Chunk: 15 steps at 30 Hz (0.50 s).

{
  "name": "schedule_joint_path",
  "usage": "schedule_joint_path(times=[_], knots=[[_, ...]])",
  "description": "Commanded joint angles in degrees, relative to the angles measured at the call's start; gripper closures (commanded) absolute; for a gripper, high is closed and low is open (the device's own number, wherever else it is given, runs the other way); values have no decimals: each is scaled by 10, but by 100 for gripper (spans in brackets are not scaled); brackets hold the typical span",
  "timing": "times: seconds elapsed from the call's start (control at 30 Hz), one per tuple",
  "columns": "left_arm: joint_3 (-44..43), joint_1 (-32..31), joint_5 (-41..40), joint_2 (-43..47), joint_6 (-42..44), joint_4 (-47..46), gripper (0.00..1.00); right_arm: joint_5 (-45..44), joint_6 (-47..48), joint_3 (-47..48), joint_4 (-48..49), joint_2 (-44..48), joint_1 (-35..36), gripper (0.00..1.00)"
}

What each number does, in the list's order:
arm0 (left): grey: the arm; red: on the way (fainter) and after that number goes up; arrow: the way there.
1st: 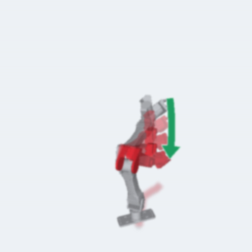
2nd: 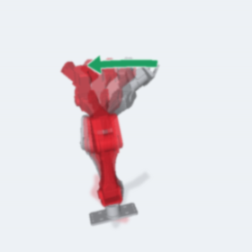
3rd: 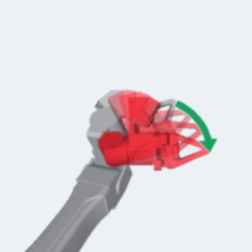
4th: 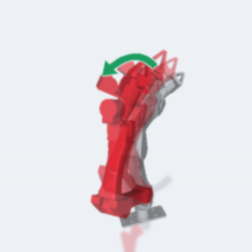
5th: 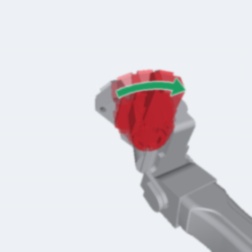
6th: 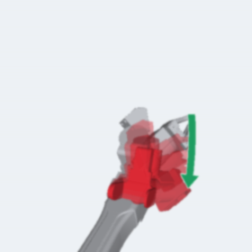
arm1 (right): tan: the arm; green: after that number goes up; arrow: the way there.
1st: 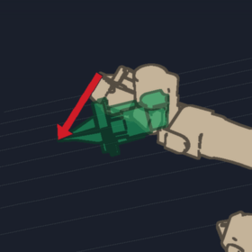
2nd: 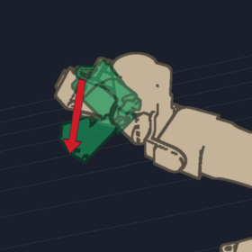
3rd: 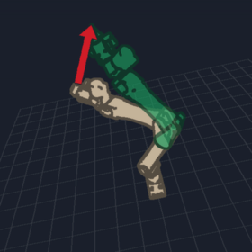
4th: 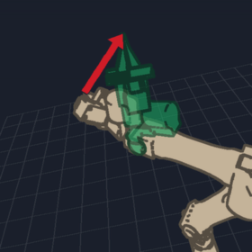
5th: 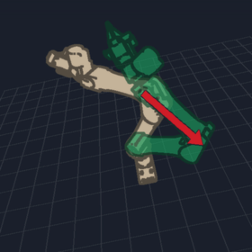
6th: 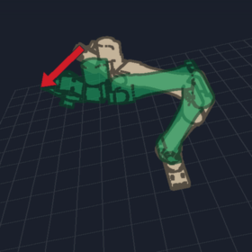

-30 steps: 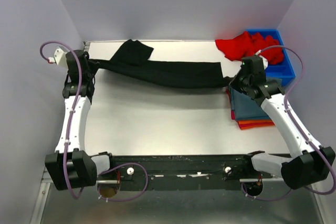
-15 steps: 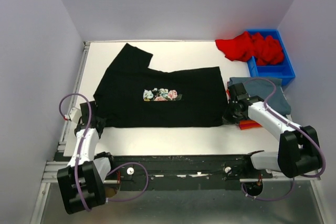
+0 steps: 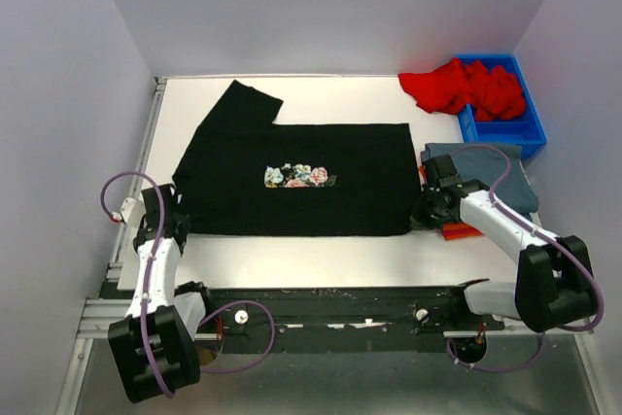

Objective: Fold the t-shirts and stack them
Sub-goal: Fold the flattened tshirt in 1/3 of the way

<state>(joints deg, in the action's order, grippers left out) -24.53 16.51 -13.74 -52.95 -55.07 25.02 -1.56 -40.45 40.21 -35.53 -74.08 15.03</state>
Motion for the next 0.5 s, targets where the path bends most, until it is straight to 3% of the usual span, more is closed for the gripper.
schedule_joint_path(times=[0.0,0.13,0.17,0.27,0.3,0.47], knots=[[-17,29,-33,16,12,42,100,12,3,-24,3,22,-1,99],[-17,45,-28,27,14,47,100,35,7,-40,6,35,-1,97],[-18,45,-23,29,13,50,94,35,9,-40,5,37,-1,93],[-25,44,-19,45,16,62,36,18,12,-22,-9,41,-1,67],[-34,44,-20,53,17,68,26,3,17,-8,-16,45,-1,61],[-76,43,16,100,50,25,8,-50,44,88,-53,65,-1,59]])
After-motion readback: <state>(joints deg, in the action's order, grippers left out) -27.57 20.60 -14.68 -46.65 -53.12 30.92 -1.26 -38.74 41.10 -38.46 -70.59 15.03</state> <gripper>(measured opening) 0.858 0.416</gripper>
